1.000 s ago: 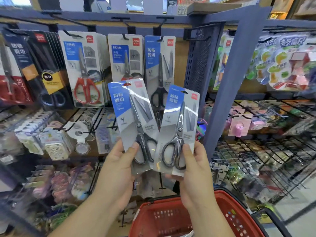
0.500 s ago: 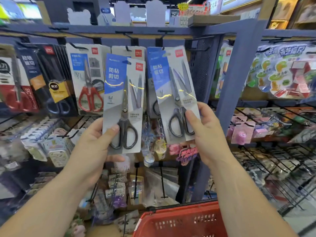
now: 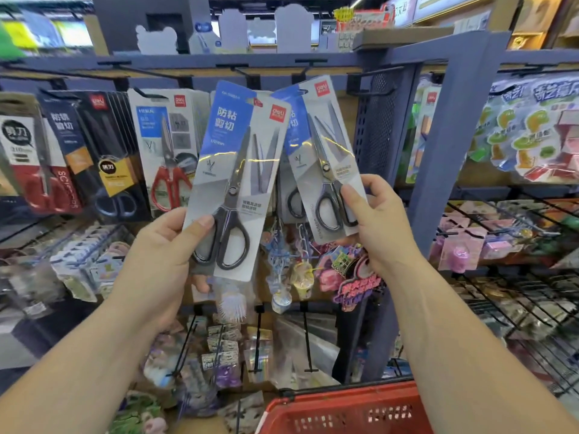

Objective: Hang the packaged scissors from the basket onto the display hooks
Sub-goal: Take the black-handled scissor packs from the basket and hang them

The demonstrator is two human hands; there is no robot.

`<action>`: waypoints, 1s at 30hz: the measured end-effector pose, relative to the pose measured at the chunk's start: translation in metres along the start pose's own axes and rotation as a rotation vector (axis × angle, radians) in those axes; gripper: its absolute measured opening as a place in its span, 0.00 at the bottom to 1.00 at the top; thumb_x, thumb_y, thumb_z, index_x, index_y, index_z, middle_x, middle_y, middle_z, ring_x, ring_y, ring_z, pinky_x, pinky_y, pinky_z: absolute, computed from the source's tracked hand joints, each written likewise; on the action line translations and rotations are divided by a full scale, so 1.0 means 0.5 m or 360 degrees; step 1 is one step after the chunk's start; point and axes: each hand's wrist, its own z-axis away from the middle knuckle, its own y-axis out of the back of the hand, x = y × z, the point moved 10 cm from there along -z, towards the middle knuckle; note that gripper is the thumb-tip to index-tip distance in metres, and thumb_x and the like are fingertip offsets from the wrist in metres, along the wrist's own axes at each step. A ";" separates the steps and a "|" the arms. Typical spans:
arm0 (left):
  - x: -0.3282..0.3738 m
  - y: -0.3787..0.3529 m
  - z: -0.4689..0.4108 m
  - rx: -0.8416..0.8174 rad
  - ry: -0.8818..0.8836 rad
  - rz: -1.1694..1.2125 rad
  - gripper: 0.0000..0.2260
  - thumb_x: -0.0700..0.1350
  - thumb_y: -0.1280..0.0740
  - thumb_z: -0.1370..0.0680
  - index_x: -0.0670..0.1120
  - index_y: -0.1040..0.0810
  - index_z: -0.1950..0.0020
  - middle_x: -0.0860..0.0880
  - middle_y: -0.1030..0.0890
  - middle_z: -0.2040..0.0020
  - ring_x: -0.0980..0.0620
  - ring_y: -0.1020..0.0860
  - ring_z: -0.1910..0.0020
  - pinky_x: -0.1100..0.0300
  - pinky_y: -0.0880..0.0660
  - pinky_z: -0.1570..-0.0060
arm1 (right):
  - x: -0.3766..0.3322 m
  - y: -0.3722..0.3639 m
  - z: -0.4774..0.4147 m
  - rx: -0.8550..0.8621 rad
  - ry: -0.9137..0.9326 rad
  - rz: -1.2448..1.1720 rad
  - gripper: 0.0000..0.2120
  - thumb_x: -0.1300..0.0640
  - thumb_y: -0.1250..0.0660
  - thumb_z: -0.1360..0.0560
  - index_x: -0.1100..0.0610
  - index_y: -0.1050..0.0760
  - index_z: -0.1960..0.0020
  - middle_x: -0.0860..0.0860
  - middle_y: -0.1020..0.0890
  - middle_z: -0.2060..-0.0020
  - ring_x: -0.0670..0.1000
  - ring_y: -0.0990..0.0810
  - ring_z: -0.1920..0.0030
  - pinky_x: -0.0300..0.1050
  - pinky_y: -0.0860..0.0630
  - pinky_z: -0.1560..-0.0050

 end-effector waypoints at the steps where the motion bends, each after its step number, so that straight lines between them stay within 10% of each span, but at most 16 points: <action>1: 0.004 -0.003 -0.004 -0.0002 -0.0006 0.0015 0.08 0.43 0.37 0.15 0.48 0.17 0.46 0.51 0.15 0.62 0.53 0.24 0.75 0.63 0.32 0.84 | 0.003 0.003 0.000 -0.0010 0.0007 -0.0005 0.01 0.55 0.34 0.16 0.51 0.24 0.45 0.51 0.14 0.56 0.51 0.15 0.63 0.46 0.21 0.74; 30: -0.031 -0.173 -0.099 -0.0320 0.0217 0.0134 0.06 0.46 0.36 0.14 0.52 0.19 0.44 0.53 0.15 0.60 0.55 0.20 0.71 0.63 0.29 0.81 | 0.079 0.029 -0.033 0.0079 -0.0263 0.0187 0.13 0.47 0.37 0.15 0.55 0.20 0.46 0.53 0.15 0.50 0.51 0.16 0.54 0.55 0.14 0.56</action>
